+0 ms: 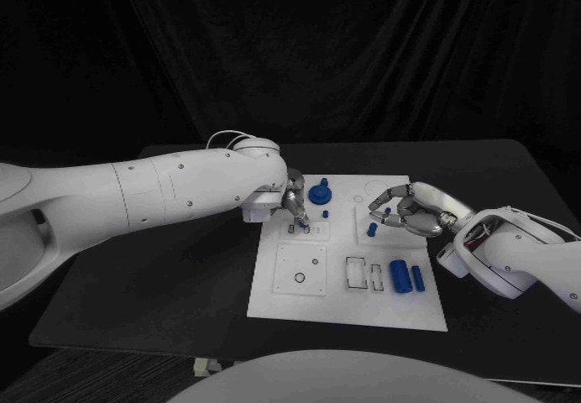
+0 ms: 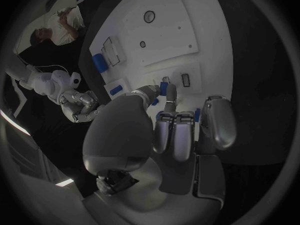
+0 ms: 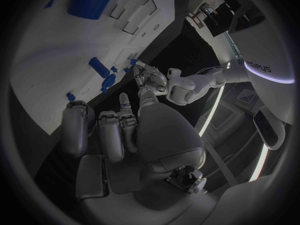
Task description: Assemble the parts on the task board
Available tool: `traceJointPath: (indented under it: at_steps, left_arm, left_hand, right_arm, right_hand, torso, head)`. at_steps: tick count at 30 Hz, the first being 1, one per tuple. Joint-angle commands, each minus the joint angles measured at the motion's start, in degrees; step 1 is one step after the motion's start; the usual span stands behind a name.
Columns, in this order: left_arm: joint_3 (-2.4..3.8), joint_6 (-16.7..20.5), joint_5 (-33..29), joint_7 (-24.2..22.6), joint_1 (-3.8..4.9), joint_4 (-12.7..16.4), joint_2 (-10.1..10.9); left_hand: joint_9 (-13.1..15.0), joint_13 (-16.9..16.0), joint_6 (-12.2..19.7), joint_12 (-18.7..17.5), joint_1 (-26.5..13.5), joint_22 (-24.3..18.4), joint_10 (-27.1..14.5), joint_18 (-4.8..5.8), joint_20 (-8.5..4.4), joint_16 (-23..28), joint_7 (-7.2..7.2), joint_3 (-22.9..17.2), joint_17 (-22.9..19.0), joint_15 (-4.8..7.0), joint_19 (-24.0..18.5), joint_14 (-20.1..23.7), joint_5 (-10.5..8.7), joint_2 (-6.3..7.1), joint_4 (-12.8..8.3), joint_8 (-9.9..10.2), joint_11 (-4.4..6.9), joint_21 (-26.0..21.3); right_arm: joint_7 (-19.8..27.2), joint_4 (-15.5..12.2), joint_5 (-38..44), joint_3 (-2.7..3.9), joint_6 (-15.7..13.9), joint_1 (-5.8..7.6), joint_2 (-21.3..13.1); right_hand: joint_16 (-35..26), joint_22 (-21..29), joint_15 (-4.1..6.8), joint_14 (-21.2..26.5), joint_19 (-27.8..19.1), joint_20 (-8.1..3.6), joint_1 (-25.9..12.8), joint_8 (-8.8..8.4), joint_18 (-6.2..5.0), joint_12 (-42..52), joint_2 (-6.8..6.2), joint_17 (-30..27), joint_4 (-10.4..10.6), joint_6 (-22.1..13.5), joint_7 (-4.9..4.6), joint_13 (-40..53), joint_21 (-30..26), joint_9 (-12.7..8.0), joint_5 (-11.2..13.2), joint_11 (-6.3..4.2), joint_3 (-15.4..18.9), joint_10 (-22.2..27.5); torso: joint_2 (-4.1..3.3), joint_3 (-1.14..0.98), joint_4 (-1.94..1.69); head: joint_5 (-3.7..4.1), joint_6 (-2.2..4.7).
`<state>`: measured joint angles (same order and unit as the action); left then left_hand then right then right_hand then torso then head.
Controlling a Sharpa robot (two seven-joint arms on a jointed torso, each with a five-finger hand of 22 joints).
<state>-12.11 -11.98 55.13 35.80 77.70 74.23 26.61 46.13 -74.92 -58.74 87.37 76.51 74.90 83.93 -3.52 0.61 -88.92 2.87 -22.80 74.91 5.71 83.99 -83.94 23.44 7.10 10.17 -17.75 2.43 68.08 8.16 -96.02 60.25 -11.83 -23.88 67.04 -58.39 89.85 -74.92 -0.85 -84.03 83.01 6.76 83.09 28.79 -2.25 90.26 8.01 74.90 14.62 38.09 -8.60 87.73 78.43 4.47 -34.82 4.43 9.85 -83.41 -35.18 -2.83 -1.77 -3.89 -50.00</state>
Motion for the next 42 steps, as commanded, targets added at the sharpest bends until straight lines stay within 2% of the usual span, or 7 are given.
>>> traceJointPath:
  at_steps: [1, 12, 17, 25, 42]
  left_arm:
    - [0.05, -4.0, -0.8, 0.4, 0.23, -0.8, -0.6]
    - [0.06, -12.9, -4.3, 1.9, 0.42, -4.6, -2.9]
    - [0.06, -14.9, -5.5, 2.1, 0.73, -6.4, -3.8]
    - [0.07, -15.1, -5.9, 2.0, 0.88, -8.0, -4.7]
    - [0.07, -12.0, -6.0, -0.2, 0.91, -9.4, -5.6]
  left_hand:
    - [0.1, -13.0, 0.1, -0.4, 0.1, 10.2, 4.6, -0.2, 0.43, 0.1, -0.32, -5.0, 14.3, -0.5, 1.5, -5.7, -0.41, -0.56, -5.5, -0.4, -0.36, -0.1]
    - [0.0, -12.8, 0.2, -0.7, 0.5, 10.1, 4.4, -0.22, 0.47, 0.0, -0.31, -4.7, 14.3, -0.52, 1.5, -5.7, -0.92, -0.63, -5.7, -0.4, -0.36, -0.2]
    - [0.0, -12.7, 0.2, -0.7, 0.6, 10.1, 4.4, -0.24, 0.47, 0.0, -0.29, -4.7, 14.3, -0.53, 1.4, -5.8, -0.84, -0.64, -5.7, -0.4, -0.37, -0.3]
    - [0.0, -12.7, 0.3, -0.8, 0.6, 10.1, 4.4, -0.23, 0.48, 0.0, -0.25, -4.6, 14.4, -0.53, 1.4, -5.8, -0.65, -0.73, -5.7, -0.3, -0.4, -0.2]
    - [-0.1, -12.7, 0.3, -0.8, 0.6, 10.1, 4.3, -0.23, 0.49, 0.0, -0.22, -4.6, 14.4, -0.55, 1.4, -5.8, -0.57, -0.91, -5.6, -0.3, -0.43, -0.2]
  right_arm:
    - [-0.4, 0.1, 0.3, 0.03, 0.4, -0.15, 0.1]
    - [-0.4, 0.1, 0.3, 0.03, 0.4, -0.17, 0.3]
    - [-0.4, 0.1, 0.3, 0.03, 0.4, -0.17, 0.2]
    - [-0.4, 0.1, 0.3, 0.03, 0.5, -0.17, 0.3]
    - [-0.5, 0.2, 0.3, 0.03, 0.8, -0.58, 0.4]
  right_hand:
    - [0.1, -10.7, 0.24, -6.0, -0.6, 0.02, 0.7, -0.37, -1.06, -0.3, -0.08, 15.1, 0.0, 0.0, -0.3, 2.3, -0.3, -0.1, -0.4, -0.07, -0.3, -6.6]
    - [0.1, -10.6, 0.24, -6.0, -0.6, 0.03, 0.8, -0.39, -1.09, -0.3, -0.07, 15.1, -0.1, 0.0, -0.3, 2.3, -0.4, -0.1, -0.4, -0.07, -0.4, -6.6]
    - [0.1, -10.6, 0.24, -6.0, -0.6, 0.03, 0.8, -0.39, -1.09, -0.3, -0.07, 15.1, -0.1, 0.0, -0.3, 2.3, -0.4, -0.1, -0.4, -0.07, -0.4, -6.6]
    - [0.1, -10.6, 0.24, -6.0, -0.7, 0.03, 0.8, -0.4, -1.11, -0.3, -0.08, 15.1, -0.1, 0.0, -0.3, 2.3, -0.5, -0.1, -0.4, -0.08, -0.5, -6.6]
    - [0.1, -10.6, 0.24, -6.0, -0.8, 0.03, 0.9, -0.42, -1.14, -0.3, -0.07, 15.1, -0.1, 0.0, -0.3, 2.3, -0.6, -0.1, -0.4, -0.08, -0.6, -6.6]
  torso:
    - [0.03, 0.0, 0.04]
    - [-0.01, -0.02, 0.01]
    - [0.01, -0.02, -0.01]
    - [0.0, 0.0, 0.06]
    - [0.0, -0.03, -0.03]
  head:
    - [-0.13, 0.0]
    - [-0.01, 0.0]
    - [-0.01, 0.0]
    - [-0.06, 0.0]
    - [0.12, 0.0]
